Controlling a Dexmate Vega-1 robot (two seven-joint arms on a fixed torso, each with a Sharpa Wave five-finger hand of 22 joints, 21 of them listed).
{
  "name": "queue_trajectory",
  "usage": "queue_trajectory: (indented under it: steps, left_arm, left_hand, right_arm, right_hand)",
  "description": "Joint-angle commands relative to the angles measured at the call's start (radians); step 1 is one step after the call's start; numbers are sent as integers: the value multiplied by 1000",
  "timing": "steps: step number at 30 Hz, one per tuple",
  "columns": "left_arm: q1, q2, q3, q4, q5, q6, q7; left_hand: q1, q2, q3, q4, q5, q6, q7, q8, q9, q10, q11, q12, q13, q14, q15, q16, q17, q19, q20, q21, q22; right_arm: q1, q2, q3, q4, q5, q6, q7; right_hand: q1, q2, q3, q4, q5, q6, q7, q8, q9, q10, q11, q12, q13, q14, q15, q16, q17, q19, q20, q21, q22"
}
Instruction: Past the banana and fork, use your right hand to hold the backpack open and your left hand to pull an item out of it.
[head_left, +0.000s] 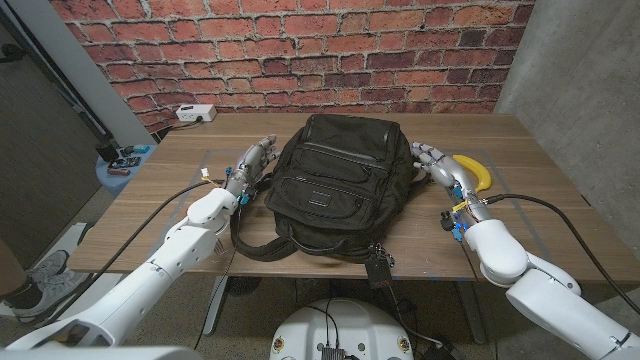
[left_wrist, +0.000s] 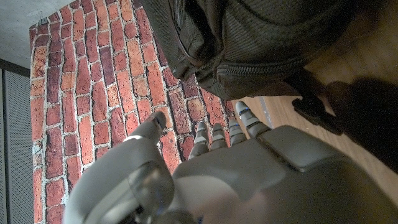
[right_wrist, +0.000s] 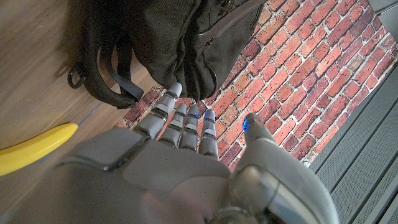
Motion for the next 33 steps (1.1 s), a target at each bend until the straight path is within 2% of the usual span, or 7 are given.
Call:
queue_trajectory:
  steps: [1,8,14,21,29,33]
  left_arm:
    - [30,28,-29,-39,-10,6,25]
    - [52,47,-45,-63,-16,15,37]
    - [66,60,-57,-73,-18,14,38]
    - [76,65,-67,-70,-23,5,33]
    - [62,62,-68,-54,-22,0,25]
    - [43,58,-64,-41,-18,-5,14]
  left_hand:
    - [13,1,2,-3,6,9,-3,0,2,3,5,-2,3,0,8,0,4,4,1,-2,3]
    - [14,1,1,-3,6,9,-2,0,2,3,6,-2,3,0,9,0,4,5,1,-5,3]
    - [14,1,0,-4,6,7,-2,-1,2,2,5,-3,3,0,9,1,5,6,1,-7,3]
    - [14,2,0,-4,6,7,-1,-1,2,3,6,-2,3,0,9,1,5,7,1,-10,3]
    - [15,2,-1,-5,6,9,-1,0,2,5,10,-2,3,2,11,1,5,7,2,-13,3]
    - [16,2,-1,-6,6,9,-2,0,2,6,10,-1,3,2,12,1,5,8,2,-15,3]
  right_arm:
    - [21,5,-55,-73,-120,-110,-40]
    - [5,-4,-81,-128,-197,-165,-63]
    - [-6,-17,-113,-186,-288,-251,-78]
    - [-15,-21,-148,-223,-377,-310,-95]
    - [-35,-36,-177,-264,-482,-385,-106]
    - [-38,-40,-200,-282,-527,-417,-99]
  right_hand:
    - [12,0,1,-9,8,13,1,9,6,2,6,4,3,1,6,3,2,8,1,-6,3]
    - [19,-1,3,-14,9,17,1,9,6,4,5,5,3,5,5,4,-1,10,1,-9,3]
    - [27,-2,5,-20,10,22,3,10,6,8,7,6,3,9,5,5,-4,13,2,-12,3]
    - [40,-5,9,-28,13,28,5,11,5,16,7,9,3,20,0,8,-8,20,4,-14,3]
    - [57,-9,13,-36,15,35,3,12,5,28,-8,13,3,26,-11,9,-13,26,2,-19,3]
    - [64,-12,14,-39,16,39,9,12,5,31,-3,13,3,30,-7,10,-16,33,7,-21,3]
